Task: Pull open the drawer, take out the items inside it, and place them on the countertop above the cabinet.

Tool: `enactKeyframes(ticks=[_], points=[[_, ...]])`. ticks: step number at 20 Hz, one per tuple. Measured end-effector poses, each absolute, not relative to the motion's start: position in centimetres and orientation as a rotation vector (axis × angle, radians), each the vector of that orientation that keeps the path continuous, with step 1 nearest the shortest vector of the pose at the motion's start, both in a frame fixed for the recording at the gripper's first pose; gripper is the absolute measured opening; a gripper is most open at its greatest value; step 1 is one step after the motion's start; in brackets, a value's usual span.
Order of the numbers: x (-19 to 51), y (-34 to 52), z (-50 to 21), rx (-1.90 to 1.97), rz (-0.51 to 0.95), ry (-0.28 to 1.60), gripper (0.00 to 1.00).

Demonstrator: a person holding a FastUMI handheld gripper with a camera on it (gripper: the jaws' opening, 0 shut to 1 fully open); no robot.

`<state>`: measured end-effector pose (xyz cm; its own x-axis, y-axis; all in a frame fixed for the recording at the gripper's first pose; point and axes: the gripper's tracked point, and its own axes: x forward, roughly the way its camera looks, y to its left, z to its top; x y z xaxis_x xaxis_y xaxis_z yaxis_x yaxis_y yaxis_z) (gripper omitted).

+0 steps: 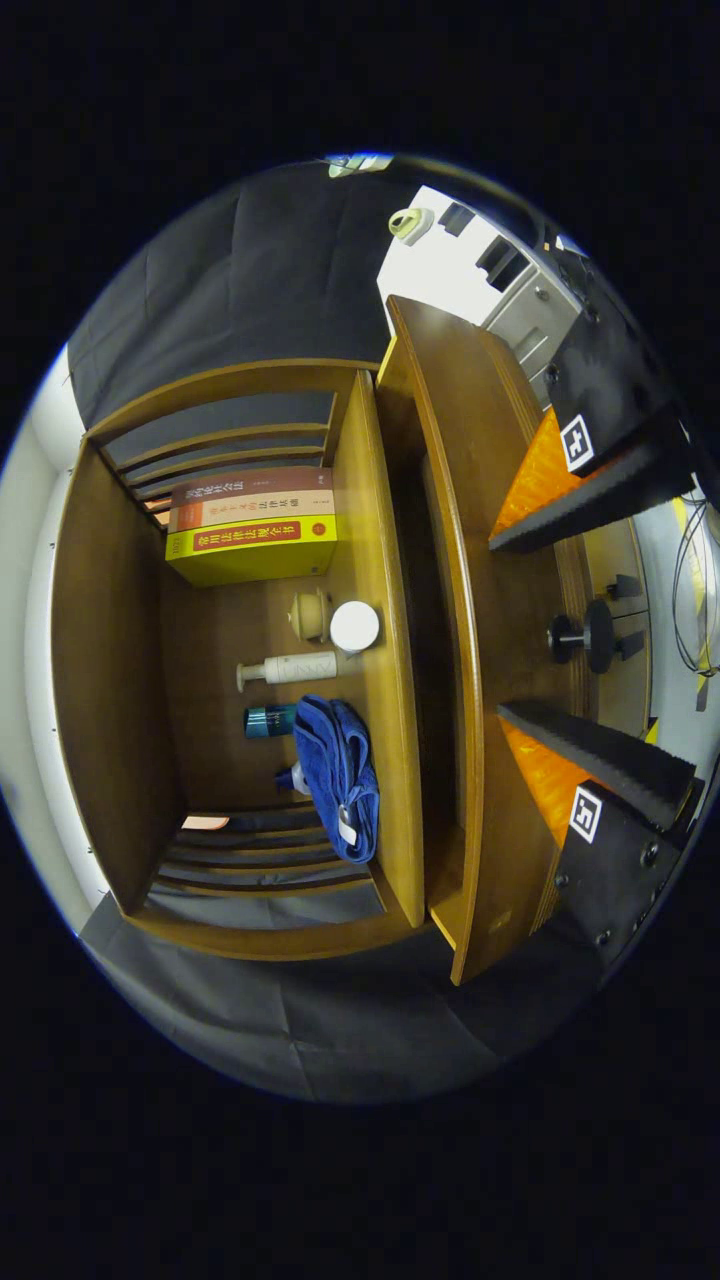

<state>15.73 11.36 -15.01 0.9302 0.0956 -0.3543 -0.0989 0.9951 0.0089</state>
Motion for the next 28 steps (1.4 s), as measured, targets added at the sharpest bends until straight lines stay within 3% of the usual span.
enactKeyframes(ticks=[18, 21, 28], points=[[21.7, 13.1, -16.7, 0.045, 0.05, 0.331, 0.98], [21.7, 15.5, -18.0, 0.091, 0.137, 0.356, 0.98], [21.2, 14.9, -14.2, 0.015, 0.08, 0.266, 0.99]])
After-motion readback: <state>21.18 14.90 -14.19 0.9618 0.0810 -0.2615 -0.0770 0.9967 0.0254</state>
